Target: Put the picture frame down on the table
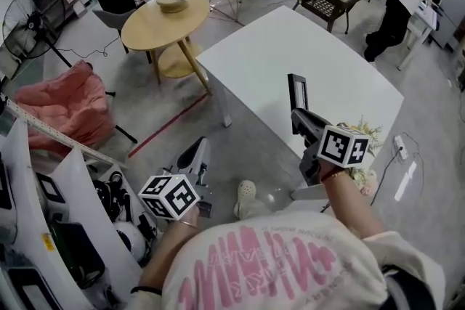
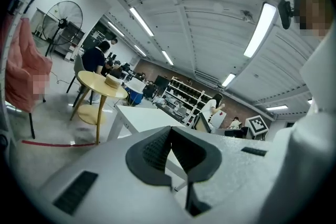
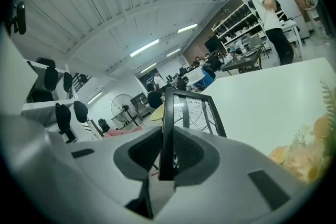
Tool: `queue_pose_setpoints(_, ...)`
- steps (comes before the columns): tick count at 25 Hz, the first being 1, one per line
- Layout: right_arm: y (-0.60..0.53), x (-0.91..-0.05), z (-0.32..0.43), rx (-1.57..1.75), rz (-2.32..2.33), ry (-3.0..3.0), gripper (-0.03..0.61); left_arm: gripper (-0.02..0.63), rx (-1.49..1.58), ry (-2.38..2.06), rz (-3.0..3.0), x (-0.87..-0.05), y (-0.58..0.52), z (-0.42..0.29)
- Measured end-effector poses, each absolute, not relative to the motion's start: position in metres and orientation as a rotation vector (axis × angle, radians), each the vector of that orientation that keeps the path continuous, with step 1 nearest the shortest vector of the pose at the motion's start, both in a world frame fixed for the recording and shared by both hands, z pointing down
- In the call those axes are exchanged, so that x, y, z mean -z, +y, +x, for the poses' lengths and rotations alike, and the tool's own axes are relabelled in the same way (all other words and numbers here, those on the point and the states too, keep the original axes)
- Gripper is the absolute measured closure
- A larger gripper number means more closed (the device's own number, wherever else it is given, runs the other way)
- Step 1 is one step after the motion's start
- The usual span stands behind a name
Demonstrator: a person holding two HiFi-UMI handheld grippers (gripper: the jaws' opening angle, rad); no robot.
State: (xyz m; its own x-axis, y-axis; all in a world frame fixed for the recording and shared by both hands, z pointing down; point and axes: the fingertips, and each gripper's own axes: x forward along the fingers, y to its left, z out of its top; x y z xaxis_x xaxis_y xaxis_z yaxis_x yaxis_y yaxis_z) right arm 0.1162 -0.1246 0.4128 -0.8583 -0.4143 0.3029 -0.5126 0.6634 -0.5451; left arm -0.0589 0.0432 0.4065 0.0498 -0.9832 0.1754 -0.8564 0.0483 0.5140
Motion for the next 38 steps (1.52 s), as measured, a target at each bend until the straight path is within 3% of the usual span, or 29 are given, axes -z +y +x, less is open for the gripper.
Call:
queue_pose_setpoints(22,-0.264,-0.451,0.029,-0.967,0.827,-2.619,0.504,0.611,0.334,-1.870,1.803,-0.405,-0.078,-0.177)
queue_pose_setpoints(38,-0.301,-0.509,0.015,-0.921,0.903,-2.468,0.505,0.611,0.316,-1.844,1.717,-0.459,-0.088,-0.228)
